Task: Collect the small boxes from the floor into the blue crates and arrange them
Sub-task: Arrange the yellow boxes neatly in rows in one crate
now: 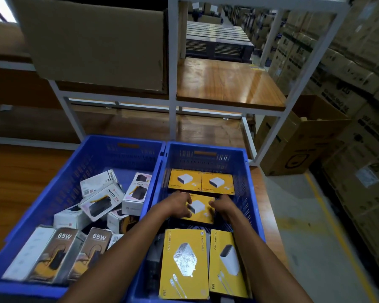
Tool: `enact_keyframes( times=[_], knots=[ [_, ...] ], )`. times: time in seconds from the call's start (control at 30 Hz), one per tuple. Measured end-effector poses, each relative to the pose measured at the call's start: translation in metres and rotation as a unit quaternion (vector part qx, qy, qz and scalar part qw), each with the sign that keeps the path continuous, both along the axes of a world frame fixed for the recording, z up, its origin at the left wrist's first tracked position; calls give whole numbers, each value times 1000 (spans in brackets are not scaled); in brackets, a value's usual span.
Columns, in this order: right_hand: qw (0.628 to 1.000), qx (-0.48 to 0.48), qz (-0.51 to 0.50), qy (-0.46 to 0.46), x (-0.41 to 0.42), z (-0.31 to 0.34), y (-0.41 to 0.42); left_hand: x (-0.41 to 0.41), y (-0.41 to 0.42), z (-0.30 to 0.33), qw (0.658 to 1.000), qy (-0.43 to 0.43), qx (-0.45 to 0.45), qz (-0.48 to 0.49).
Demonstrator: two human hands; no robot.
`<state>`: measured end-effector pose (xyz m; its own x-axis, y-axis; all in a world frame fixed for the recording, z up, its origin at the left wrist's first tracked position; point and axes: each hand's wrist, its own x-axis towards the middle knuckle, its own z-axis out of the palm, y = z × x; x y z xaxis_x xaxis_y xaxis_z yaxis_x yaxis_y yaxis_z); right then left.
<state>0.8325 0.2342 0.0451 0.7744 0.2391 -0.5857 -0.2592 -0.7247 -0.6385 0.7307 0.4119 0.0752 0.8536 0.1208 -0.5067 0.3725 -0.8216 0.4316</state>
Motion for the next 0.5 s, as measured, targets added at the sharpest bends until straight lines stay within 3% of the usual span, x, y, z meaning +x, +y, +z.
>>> enact_keyframes(
  times=[0.17,0.23,0.37,0.5],
  knots=[
    [996,-54,71,24,2,-10,-5,-4,-9,-4,995,46,24,-82],
    [996,-27,78,35,5,-14,-5,-4,-11,-9,993,47,47,-93],
    [987,114,30,114,1,-15,-5,-3,-10,-16,990,20,83,-113],
    [983,112,51,134,-5,-18,0,-7,-13,-19,985,22,99,-140]
  ],
)
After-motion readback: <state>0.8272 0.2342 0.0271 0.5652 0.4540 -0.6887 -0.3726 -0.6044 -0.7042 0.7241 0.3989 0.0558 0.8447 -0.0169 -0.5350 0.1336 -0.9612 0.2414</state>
